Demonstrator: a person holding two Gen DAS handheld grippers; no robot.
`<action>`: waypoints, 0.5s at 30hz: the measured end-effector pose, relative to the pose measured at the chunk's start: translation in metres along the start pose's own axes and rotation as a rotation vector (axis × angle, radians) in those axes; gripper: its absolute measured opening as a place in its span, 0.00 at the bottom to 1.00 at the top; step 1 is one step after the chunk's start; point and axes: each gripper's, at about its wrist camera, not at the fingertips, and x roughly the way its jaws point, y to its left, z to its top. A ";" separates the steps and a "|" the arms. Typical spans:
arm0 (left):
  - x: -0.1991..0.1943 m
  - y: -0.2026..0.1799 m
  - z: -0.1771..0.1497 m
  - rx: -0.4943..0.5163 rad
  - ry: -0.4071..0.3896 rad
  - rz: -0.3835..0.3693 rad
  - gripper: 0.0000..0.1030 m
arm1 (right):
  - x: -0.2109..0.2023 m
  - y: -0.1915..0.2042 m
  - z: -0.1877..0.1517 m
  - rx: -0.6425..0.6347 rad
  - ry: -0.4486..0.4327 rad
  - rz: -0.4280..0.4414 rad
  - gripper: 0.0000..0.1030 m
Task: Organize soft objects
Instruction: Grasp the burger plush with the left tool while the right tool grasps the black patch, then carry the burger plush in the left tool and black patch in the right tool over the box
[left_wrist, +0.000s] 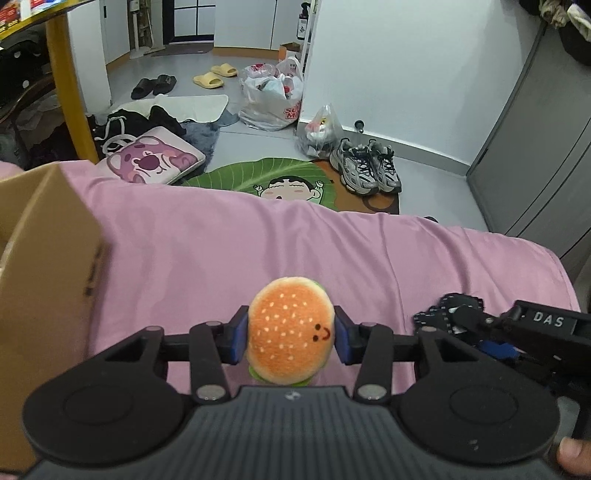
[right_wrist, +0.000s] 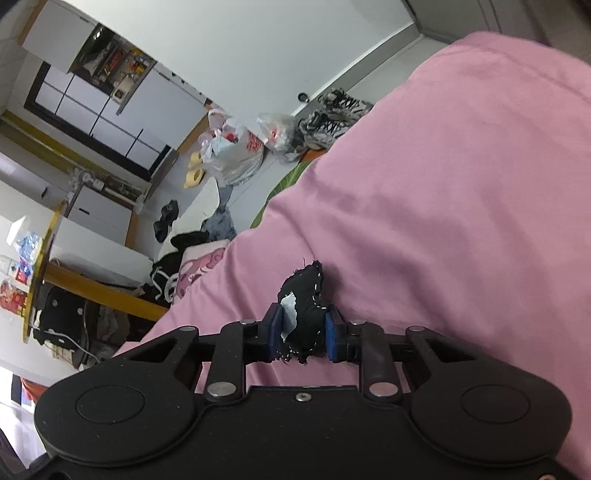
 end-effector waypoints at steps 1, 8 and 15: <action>-0.005 0.002 -0.001 0.000 -0.005 0.000 0.43 | -0.005 0.000 0.000 0.010 -0.005 0.004 0.23; -0.044 0.014 -0.003 0.008 -0.052 -0.013 0.43 | -0.037 0.010 -0.008 -0.001 -0.059 0.005 0.23; -0.083 0.025 -0.003 -0.009 -0.110 -0.033 0.44 | -0.060 0.033 -0.020 -0.089 -0.100 0.018 0.23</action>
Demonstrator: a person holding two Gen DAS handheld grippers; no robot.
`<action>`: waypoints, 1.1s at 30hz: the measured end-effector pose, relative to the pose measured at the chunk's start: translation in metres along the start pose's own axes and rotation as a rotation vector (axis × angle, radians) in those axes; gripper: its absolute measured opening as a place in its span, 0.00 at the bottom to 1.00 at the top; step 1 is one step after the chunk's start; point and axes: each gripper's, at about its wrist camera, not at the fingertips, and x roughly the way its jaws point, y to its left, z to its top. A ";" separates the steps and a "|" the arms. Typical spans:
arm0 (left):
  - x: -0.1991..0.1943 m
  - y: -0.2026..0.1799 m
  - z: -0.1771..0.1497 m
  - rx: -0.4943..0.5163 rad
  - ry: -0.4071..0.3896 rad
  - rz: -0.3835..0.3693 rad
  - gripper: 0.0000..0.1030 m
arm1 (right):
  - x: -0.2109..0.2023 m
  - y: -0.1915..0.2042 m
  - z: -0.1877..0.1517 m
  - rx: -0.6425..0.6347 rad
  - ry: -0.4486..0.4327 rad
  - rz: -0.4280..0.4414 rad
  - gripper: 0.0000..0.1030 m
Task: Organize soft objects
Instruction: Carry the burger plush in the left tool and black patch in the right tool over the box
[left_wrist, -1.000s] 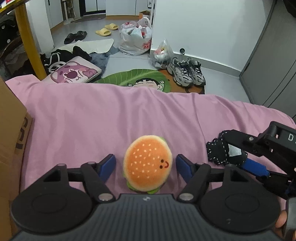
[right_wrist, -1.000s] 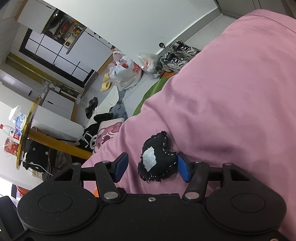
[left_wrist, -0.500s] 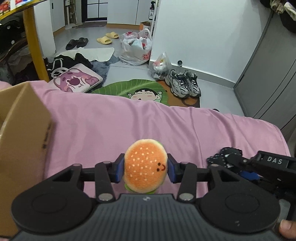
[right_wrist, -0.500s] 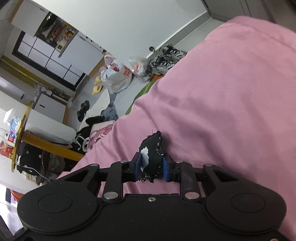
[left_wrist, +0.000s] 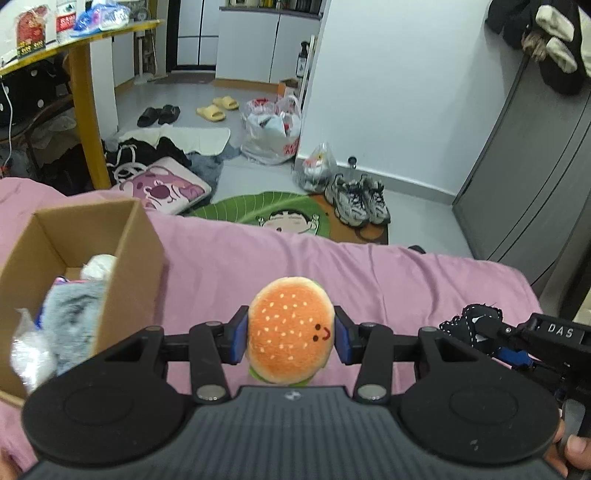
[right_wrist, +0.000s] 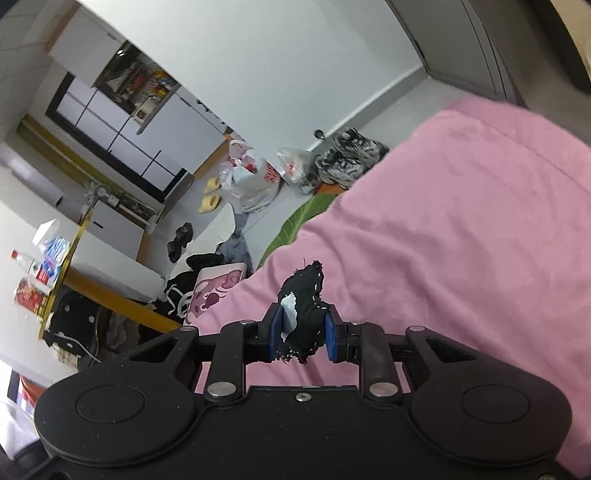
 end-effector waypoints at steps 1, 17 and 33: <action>-0.005 0.002 0.000 -0.001 -0.006 -0.001 0.44 | -0.002 0.004 -0.002 -0.013 -0.001 0.002 0.23; -0.083 0.048 -0.008 -0.034 -0.102 0.008 0.44 | -0.052 0.055 -0.024 -0.202 -0.054 0.136 0.23; -0.129 0.081 -0.006 -0.061 -0.176 -0.008 0.44 | -0.089 0.091 -0.039 -0.321 -0.101 0.166 0.23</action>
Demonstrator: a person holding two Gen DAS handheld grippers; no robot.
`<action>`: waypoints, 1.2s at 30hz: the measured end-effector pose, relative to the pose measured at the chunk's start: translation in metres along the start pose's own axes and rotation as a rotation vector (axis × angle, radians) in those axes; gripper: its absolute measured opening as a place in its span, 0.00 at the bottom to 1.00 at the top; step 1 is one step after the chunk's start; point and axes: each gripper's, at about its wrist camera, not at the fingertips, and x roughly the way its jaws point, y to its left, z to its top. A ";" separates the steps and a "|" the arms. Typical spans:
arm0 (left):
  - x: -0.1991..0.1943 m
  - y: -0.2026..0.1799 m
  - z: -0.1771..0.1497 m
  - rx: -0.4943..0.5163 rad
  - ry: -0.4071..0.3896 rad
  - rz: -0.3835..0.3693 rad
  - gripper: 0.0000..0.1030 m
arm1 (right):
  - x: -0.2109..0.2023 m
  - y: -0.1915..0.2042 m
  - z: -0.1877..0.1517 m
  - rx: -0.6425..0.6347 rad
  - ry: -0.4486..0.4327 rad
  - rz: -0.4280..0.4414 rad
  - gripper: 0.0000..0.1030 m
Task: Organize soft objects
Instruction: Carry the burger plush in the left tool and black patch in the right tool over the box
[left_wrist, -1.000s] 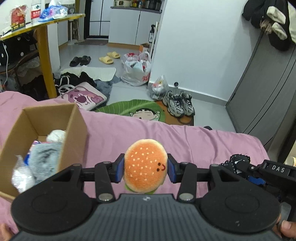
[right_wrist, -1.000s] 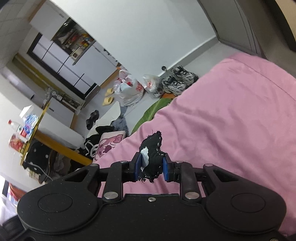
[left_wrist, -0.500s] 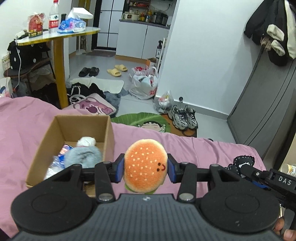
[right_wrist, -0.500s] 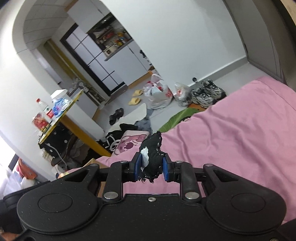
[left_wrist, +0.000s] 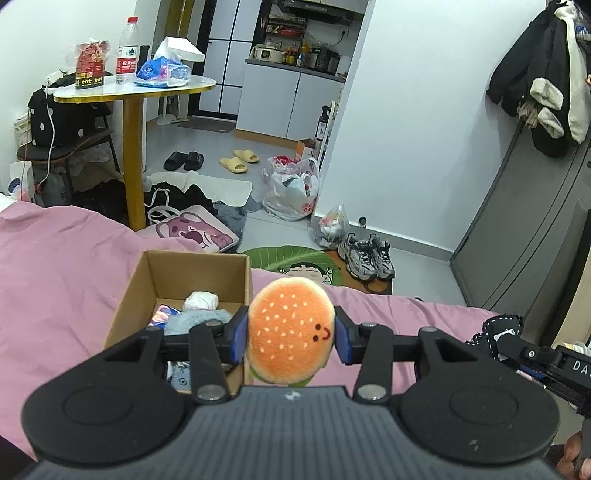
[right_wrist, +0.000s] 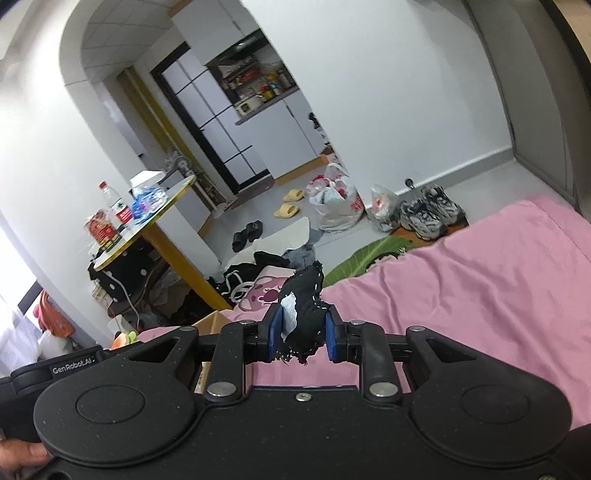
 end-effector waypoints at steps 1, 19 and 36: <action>-0.002 0.002 0.000 -0.003 -0.004 -0.001 0.44 | 0.000 0.004 0.001 -0.007 -0.002 0.005 0.23; -0.014 0.056 0.015 -0.053 -0.051 0.021 0.44 | -0.001 0.047 0.001 -0.109 -0.021 0.032 0.24; 0.007 0.103 0.007 -0.066 0.017 0.011 0.44 | 0.029 0.088 -0.017 -0.157 0.037 0.063 0.24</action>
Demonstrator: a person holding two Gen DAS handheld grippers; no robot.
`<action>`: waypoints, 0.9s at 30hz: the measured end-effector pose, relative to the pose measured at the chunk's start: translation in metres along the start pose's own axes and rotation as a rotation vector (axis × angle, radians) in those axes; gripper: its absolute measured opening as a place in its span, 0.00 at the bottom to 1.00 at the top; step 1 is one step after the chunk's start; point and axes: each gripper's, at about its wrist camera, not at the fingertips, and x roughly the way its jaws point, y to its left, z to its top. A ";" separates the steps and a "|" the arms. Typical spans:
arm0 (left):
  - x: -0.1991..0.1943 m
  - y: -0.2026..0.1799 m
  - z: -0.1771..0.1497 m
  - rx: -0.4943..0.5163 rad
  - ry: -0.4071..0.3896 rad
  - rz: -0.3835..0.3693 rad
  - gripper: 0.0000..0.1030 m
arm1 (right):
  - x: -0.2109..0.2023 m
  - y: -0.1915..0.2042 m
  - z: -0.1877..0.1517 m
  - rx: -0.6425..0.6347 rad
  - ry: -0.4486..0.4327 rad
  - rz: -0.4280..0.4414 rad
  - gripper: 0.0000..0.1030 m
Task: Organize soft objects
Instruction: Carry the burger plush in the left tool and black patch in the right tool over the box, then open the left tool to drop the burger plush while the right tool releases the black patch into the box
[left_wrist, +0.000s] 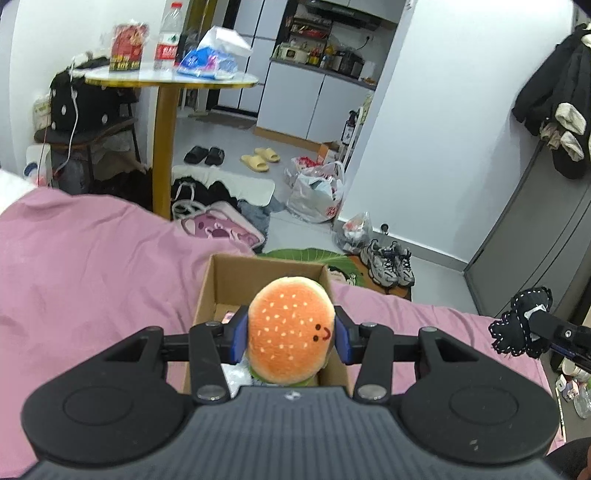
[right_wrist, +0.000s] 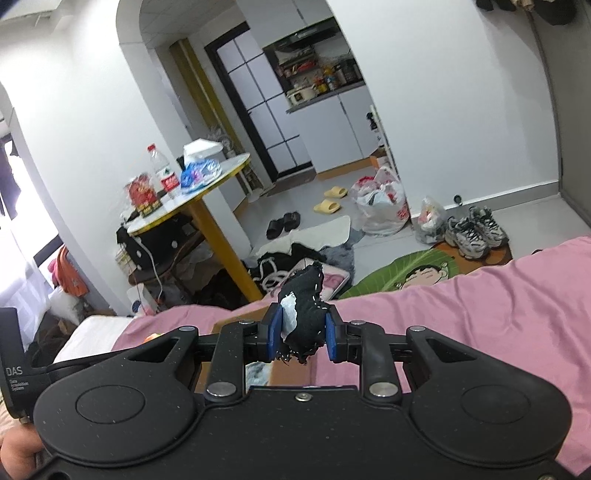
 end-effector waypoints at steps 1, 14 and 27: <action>0.003 0.003 -0.001 -0.011 0.010 0.000 0.44 | 0.003 0.002 -0.002 -0.002 0.009 -0.001 0.24; 0.037 0.010 -0.001 -0.055 0.111 -0.017 0.44 | 0.037 0.013 -0.011 0.014 0.073 -0.025 0.24; 0.076 0.020 -0.013 -0.099 0.236 -0.063 0.44 | 0.074 0.028 -0.006 -0.004 0.112 -0.011 0.24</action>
